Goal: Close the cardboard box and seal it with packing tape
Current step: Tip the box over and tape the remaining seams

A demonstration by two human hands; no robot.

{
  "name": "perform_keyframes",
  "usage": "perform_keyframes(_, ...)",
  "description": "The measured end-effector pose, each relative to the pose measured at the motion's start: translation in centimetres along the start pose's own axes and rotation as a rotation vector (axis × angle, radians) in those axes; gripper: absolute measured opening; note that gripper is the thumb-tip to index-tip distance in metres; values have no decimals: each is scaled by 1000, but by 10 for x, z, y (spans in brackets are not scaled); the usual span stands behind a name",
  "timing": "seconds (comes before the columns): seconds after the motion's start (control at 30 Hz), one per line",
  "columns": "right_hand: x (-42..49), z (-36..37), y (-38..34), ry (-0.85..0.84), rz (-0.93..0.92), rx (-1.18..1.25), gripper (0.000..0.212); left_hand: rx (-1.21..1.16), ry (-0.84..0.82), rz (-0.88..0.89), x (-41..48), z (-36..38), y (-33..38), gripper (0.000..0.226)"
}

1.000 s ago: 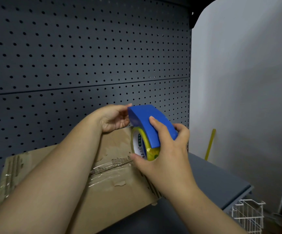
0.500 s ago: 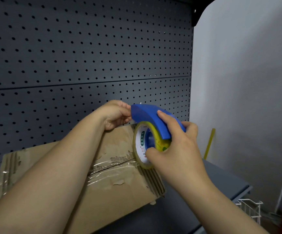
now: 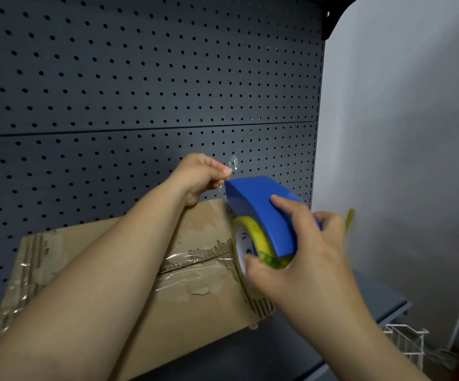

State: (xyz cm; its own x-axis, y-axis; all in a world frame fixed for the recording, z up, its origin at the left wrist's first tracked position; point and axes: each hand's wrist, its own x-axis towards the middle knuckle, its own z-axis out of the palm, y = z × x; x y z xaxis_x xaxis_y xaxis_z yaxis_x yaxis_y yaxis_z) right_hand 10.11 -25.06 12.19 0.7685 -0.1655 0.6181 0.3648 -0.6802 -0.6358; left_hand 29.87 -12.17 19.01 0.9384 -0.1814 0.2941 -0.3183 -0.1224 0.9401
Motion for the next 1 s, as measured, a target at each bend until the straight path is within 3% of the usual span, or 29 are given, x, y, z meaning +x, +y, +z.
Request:
perform_keyframes(0.13,-6,-2,-3,-72,-20,-79,84,20,11,-7,2,-2,-4,11)
perform_keyframes(0.27,-12,-13,-5,-91,15,-41,86,55,171,24,8,-12,-5,14)
perform_keyframes(0.4,-21,-21,1,-41,35,7,74,140,81,19,11,-7,-8,11)
perform_keyframes(0.77,-28,-12,9,-15,37,-21,71,424,-69,-75,19,0,-13,9)
perform_keyframes(1.0,-28,1,23,94,-43,-76,75,892,-130,-203,18,4,-8,11)
